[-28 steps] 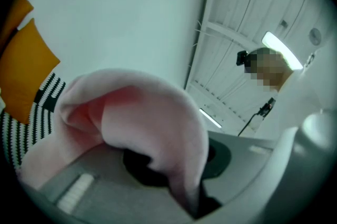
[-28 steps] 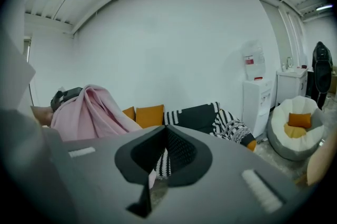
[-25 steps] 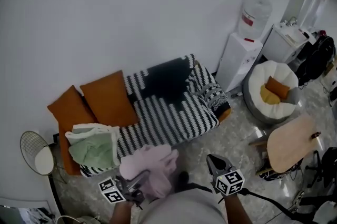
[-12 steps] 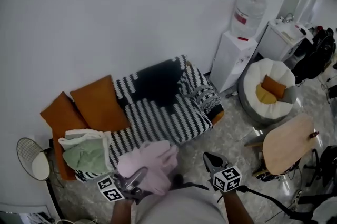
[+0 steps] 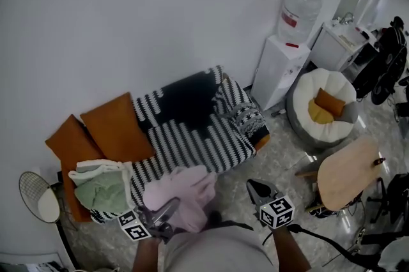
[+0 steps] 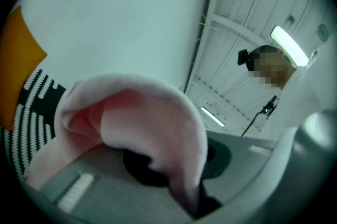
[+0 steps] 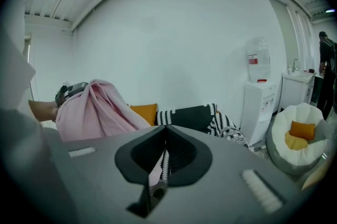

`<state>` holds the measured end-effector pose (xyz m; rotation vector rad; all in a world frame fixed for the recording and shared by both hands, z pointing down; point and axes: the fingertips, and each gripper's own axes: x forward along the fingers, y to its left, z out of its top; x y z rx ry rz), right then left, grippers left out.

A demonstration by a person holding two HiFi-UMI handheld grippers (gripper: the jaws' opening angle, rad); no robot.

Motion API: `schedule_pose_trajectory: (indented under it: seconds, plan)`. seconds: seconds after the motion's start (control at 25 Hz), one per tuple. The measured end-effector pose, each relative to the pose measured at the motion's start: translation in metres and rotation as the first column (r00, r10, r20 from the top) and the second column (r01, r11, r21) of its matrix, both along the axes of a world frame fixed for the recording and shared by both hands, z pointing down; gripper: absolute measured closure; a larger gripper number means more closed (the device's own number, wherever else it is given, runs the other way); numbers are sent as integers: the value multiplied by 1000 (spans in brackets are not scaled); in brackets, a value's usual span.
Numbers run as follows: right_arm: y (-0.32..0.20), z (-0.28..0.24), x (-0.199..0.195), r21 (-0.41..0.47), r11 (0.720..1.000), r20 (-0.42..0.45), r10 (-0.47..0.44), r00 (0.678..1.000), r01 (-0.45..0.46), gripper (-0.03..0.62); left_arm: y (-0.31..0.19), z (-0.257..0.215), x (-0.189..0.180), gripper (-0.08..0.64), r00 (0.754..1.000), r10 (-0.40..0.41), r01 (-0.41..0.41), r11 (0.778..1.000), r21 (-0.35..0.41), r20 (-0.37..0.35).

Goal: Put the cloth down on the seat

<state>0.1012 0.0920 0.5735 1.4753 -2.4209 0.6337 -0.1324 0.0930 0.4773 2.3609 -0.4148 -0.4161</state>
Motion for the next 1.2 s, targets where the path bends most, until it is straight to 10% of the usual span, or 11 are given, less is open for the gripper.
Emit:
schedule_pose_trajectory:
  seconds: [1.2]
  plan:
    - [-206,-5,-52,-29,981,-17,193,981,-193,589,-231,13,-28,482,955,289,-287,957,-46,62]
